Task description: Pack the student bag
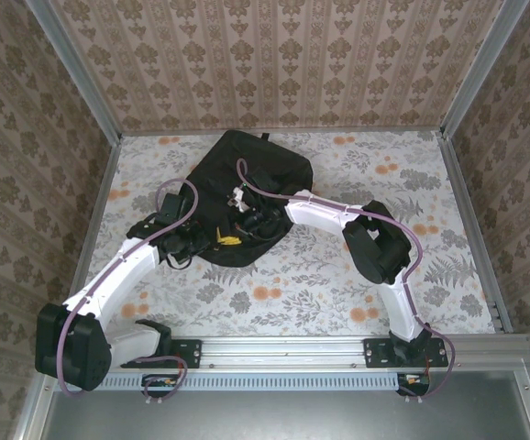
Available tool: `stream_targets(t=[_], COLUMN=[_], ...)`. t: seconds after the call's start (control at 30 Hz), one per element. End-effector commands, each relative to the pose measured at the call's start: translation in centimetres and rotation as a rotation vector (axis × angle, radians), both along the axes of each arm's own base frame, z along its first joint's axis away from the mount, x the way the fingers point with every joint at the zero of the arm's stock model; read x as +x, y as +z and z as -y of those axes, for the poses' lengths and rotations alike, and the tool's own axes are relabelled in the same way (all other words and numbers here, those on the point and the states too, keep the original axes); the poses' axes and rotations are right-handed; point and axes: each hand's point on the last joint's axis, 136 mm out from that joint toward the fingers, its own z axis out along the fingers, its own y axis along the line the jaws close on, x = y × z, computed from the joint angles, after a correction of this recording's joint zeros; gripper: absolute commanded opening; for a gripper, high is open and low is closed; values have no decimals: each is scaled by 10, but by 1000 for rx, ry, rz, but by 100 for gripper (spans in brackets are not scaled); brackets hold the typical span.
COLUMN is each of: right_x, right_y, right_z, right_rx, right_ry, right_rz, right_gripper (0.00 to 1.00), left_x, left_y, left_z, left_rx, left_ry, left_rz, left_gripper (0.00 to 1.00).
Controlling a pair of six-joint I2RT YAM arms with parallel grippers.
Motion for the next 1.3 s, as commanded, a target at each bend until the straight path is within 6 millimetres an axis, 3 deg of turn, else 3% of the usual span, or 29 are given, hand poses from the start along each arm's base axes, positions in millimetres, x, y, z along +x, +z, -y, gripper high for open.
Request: stream_targets(t=[0.0,0.07,0.4,0.73,0.93,0.97,1.03,1.13,1.27], right_x=[-9,-7,-14,-26,-27,-25,-18,-5,4], right_y=[24,27,50,36,32,31,34,42,39], right_z=[-2,1,24,44,41,41,40,33,21], right_rx=[37,22,-86,-181,-165,-168,-154,-103,-97], right_ry=[27,18,-6,-27,-18,-23,-41,-61,-42], right_rz=[27,53,253,332,312,305,293,252,159], right_gripper=[8,0,0,0,0,3,23,39,46], left_x=[6,6,6,9,8,8,8,8,8], left_y=[3,3,4,4,2,2,2,2,2], left_z=[2,2,0,1,2,2,2,2,3], left_rx=[5,7,11,0,-6,-8,-9,-9,-14], left_ry=[-15,-14,-4,4,3,3,-3,-6,-8], left_rz=[32,31,34,32,27,26,28,32,36], left_gripper=[0,0,0,0,0,0,0,0,0])
